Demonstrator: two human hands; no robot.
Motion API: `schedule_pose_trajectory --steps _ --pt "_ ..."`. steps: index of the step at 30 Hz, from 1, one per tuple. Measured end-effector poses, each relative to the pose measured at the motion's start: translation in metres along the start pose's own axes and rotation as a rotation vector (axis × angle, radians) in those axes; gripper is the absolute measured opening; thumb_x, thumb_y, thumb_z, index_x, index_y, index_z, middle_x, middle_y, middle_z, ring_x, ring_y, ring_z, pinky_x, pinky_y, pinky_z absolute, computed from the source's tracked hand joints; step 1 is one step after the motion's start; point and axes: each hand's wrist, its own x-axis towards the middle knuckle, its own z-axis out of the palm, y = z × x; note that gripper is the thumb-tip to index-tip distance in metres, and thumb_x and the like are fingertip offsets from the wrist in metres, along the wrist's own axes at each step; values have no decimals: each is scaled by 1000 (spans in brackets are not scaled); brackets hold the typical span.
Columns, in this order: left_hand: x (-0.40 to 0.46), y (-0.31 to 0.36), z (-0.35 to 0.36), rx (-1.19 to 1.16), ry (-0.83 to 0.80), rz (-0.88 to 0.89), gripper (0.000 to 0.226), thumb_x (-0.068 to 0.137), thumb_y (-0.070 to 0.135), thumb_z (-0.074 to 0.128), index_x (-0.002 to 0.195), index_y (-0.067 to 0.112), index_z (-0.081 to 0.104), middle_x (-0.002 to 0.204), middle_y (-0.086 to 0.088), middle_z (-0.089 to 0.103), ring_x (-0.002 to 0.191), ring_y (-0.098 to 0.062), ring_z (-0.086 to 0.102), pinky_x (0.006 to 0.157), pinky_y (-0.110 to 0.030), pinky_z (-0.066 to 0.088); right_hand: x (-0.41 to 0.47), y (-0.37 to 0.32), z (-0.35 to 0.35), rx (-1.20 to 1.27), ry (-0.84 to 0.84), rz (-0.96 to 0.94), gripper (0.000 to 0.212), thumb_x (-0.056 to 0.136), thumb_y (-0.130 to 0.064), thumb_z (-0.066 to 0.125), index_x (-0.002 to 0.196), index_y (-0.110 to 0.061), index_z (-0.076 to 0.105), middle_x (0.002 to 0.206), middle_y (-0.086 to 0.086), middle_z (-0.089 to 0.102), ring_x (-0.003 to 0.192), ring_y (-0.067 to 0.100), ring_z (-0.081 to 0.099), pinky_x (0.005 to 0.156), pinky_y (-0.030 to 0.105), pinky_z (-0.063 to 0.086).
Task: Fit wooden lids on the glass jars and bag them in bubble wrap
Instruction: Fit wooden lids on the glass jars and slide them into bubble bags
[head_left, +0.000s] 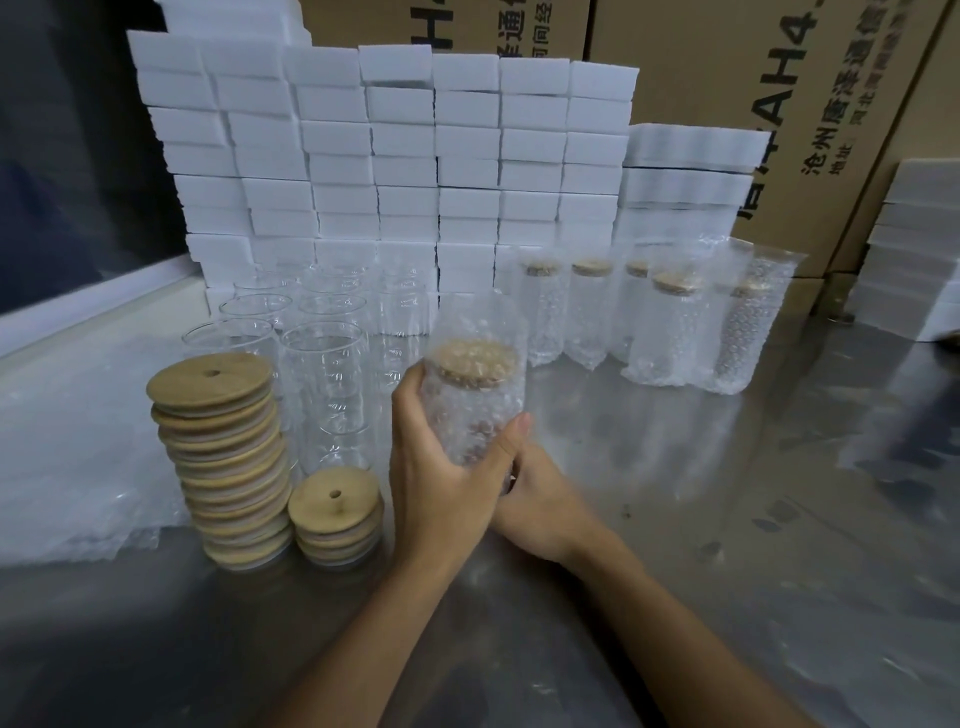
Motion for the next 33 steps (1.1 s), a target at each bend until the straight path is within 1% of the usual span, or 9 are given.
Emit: schedule_pose_trajectory --steps 3,5,7,11,14,17,19,24,33 --pt "-4 -10 5 27 -66 -1 92 68 48 80 141 27 29 139 4 49 128 -12 49 103 -35 45 4 5 1 -93 145 -47 46 79 -33 71 122 -22 61 113 -4 72 108 13 68 93 45 56" --pt "-9 -17 10 74 -131 -41 95 72 46 81 145 24 24 146 -1 42 134 -13 42 107 -31 39 9 8 -2 -134 221 21 62 66 -53 72 120 -25 59 110 -7 70 103 10 68 90 41 57" --pt "-9 -22 13 108 -174 -130 92 75 46 75 147 26 20 148 -3 38 135 -14 38 104 -23 34 13 17 -8 -126 328 135 76 53 -61 77 119 -31 52 108 -15 67 100 2 66 89 37 58" --pt "-4 -34 16 211 -254 -230 78 82 37 72 143 25 25 139 -6 45 125 -22 49 101 -40 44 31 34 -26 -129 525 183 76 52 -56 84 116 -35 48 107 -20 62 101 6 64 82 24 52" --pt "-6 -37 14 324 -398 -173 59 81 31 72 131 27 39 124 4 52 113 -18 54 95 -38 47 52 49 -45 -232 676 170 75 64 -45 88 125 -21 52 118 -5 56 110 14 58 91 28 47" --pt "-7 -37 14 369 -481 -120 41 80 31 70 116 29 50 105 13 54 103 -13 56 94 -37 46 74 62 -66 -334 785 238 86 68 -46 87 136 -13 47 121 -1 38 113 21 49 93 28 37" --pt "-7 -36 15 397 -516 -67 38 79 32 69 112 31 52 97 18 50 100 -9 55 94 -34 44 88 71 -79 -358 826 257 87 70 -46 86 139 -12 45 128 6 40 121 28 49 98 32 39" --pt "-4 -37 17 392 -488 -39 33 77 31 71 105 33 53 86 24 46 98 -9 57 92 -33 43 120 84 -105 -413 888 311 90 74 -48 84 141 -6 41 140 16 45 129 34 47 107 43 41" --pt "-3 -41 18 368 -449 -29 31 75 31 71 99 37 53 84 25 51 96 -5 55 87 -26 39 150 95 -125 -462 972 414 79 80 -45 83 136 -5 44 138 17 47 127 37 50 105 46 42"
